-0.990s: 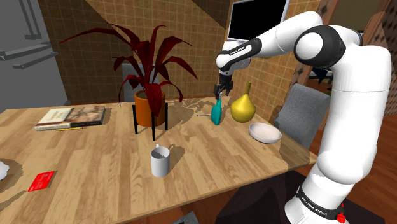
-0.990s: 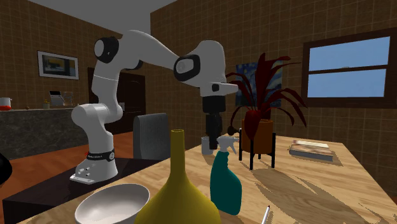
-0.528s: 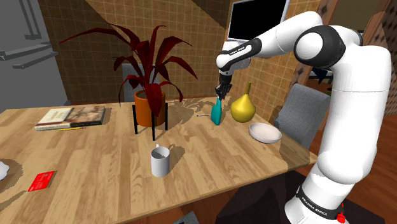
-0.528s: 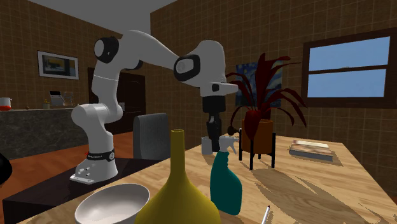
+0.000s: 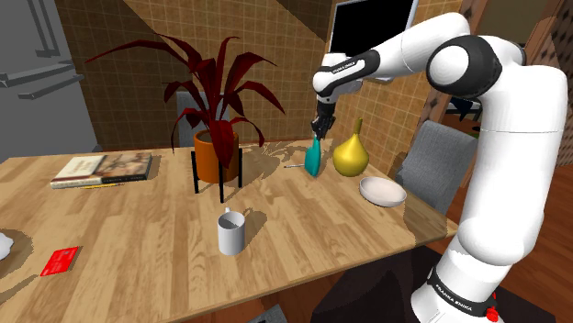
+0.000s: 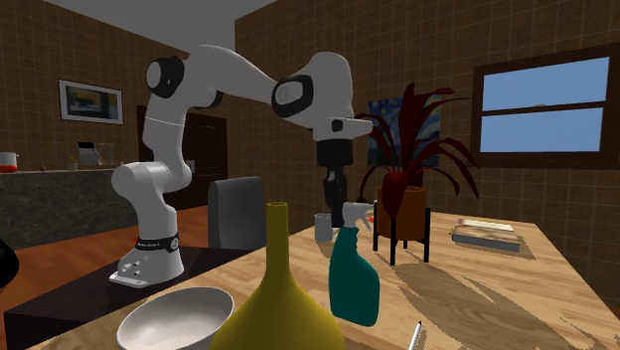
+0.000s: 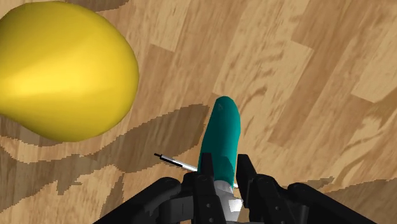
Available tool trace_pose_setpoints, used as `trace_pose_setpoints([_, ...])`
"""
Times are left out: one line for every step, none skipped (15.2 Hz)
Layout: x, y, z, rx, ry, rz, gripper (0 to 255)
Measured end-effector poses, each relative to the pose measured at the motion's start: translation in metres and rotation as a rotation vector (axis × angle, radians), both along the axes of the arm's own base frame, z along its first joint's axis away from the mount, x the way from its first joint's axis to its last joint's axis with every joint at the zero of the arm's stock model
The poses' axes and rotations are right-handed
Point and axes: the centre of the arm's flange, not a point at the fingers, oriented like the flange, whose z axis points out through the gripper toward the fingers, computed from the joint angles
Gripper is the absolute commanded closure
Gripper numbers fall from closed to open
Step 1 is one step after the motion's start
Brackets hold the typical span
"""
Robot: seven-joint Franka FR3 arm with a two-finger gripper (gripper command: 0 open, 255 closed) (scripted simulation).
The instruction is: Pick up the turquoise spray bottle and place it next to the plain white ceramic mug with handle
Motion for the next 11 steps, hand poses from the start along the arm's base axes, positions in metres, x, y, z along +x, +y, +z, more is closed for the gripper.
trace_pose_setpoints([-0.001,0.000,0.005,0.000,0.000,0.000,255])
trace_pose_setpoints([-0.001,0.001,0.012,0.000,0.000,0.000,255])
trace_pose_setpoints([-0.001,0.001,0.017,0.000,0.000,0.000,255])
trace_pose_setpoints([-0.001,0.000,0.022,0.000,0.000,0.000,255])
trace_pose_setpoints([-0.002,0.000,0.027,0.000,0.000,0.000,255])
trace_pose_setpoints([-0.003,0.000,0.032,0.000,0.000,0.000,255])
trace_pose_setpoints([-0.002,0.001,0.037,0.000,0.000,0.000,255])
trace_pose_setpoints([-0.001,0.001,0.042,0.000,0.000,0.000,255])
trace_pose_setpoints([-0.001,0.001,0.047,0.000,0.000,0.000,255])
trace_pose_setpoints([-0.002,0.001,0.053,0.000,0.000,0.000,255])
trace_pose_setpoints([-0.002,0.001,0.058,0.000,0.000,0.000,255])
